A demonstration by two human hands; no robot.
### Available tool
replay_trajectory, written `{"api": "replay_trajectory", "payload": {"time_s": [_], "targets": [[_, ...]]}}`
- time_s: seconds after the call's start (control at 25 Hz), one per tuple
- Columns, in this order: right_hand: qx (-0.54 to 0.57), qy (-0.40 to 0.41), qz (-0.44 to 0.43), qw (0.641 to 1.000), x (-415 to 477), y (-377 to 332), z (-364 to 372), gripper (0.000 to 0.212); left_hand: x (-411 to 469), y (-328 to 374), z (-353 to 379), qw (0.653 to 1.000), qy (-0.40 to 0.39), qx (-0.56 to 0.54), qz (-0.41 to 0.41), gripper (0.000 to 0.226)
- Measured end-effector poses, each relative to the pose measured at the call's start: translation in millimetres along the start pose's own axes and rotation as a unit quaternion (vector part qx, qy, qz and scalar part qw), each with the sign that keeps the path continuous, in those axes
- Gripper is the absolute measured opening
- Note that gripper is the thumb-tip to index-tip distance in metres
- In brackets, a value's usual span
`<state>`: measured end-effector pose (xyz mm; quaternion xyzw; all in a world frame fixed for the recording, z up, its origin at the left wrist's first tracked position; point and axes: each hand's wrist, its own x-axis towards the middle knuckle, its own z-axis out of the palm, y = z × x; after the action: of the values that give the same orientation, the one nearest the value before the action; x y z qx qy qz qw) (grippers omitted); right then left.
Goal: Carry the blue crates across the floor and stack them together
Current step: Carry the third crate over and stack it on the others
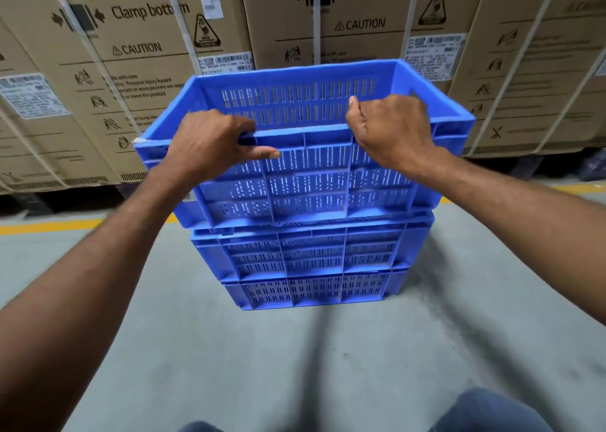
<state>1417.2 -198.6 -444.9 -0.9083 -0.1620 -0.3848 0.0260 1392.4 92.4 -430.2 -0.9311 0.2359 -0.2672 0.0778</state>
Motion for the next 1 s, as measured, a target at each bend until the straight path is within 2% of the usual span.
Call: {"api": "replay_trajectory", "payload": {"time_s": [0.08,0.48,0.72,1.0], "targets": [[-0.003,0.019,-0.002,1.0,-3.7,4.7,0.6,0.058,-1.7,3.8,-1.9,1.0,0.017,-0.001,0.001,0.072],[0.006,0.0,0.006,1.0,3.1,3.7,-4.8,0.053,3.6,1.6,-6.3,1.0,0.021,-0.01,-0.012,0.079],[-0.007,-0.001,0.006,1.0,-30.4,2.5,6.5,0.061,-20.3,13.3,16.7,0.998,-0.035,-0.016,-0.053,0.08],[0.025,-0.064,0.005,0.998,-26.4,4.5,-2.2,0.061,-19.3,15.2,9.0,0.998,-0.044,-0.032,-0.037,0.082]]}}
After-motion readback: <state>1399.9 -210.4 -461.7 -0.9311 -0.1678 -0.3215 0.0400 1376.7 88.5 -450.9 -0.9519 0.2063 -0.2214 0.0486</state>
